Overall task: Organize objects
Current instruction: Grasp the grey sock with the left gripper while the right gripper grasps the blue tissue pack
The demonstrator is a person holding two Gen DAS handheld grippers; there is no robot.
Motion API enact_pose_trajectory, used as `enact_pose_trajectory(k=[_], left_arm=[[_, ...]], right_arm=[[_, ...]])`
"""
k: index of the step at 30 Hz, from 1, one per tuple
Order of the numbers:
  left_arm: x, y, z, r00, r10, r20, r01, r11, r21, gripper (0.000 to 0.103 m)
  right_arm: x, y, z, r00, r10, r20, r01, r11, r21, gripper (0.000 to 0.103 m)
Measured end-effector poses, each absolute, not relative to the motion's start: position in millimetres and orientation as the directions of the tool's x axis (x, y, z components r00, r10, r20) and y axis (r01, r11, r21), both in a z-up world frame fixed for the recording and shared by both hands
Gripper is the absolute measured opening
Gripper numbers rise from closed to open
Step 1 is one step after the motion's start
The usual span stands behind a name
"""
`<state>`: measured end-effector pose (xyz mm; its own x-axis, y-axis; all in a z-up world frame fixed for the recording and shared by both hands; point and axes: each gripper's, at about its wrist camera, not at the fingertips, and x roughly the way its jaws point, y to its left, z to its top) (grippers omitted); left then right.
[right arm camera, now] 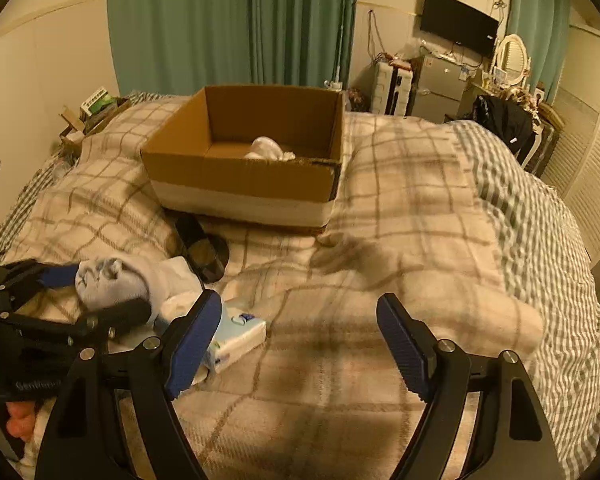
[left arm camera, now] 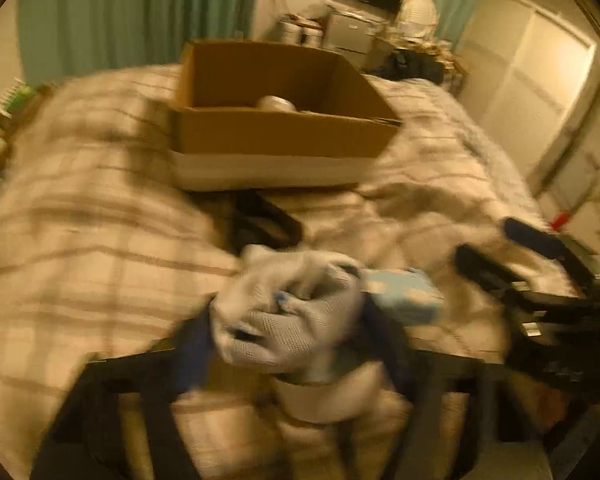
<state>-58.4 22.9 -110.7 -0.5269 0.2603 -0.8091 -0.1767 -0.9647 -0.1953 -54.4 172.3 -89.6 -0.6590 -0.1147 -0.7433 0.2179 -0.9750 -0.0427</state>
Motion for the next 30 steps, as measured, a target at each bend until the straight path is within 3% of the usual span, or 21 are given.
enact_pose_trajectory(k=[3, 6, 11, 18, 30], left_arm=[[-53.3, 22.3, -104.6, -0.542, 0.251, -0.802, -0.182, -0.967, -0.179, 0.051], [-47.7, 11.4, -87.7, -0.577, 0.238, -0.781, -0.151, -0.971, -0.184, 0.048], [-43.0, -19.3, -58.4, -0.643, 0.185, -0.743, -0.094, -0.982, -0.163, 0.047], [-46.9, -48.8, -67.4, -0.653, 0.099, -0.751, -0.008, -0.992, -0.124, 0.048], [-48.3, -51.7, -84.2, -0.652, 0.134, -0.746, -0.044, -0.989, -0.14, 0.048]], right_arm=[[-54.9, 169.4, -91.9, -0.65, -0.112, -0.751, 0.223, -0.974, -0.047, 0.08], [-53.4, 164.9, -89.3, -0.649, -0.116, -0.752, 0.239, -0.969, -0.056, 0.08], [-54.1, 143.8, -89.4, -0.621, -0.139, -0.771, 0.3, -0.951, -0.07, 0.08], [-68.7, 98.1, -108.0, -0.543, -0.147, -0.827, 0.413, -0.904, -0.111, 0.08], [-94.3, 82.7, -154.2, -0.4, -0.149, -0.904, 0.403, -0.915, -0.027, 0.079]])
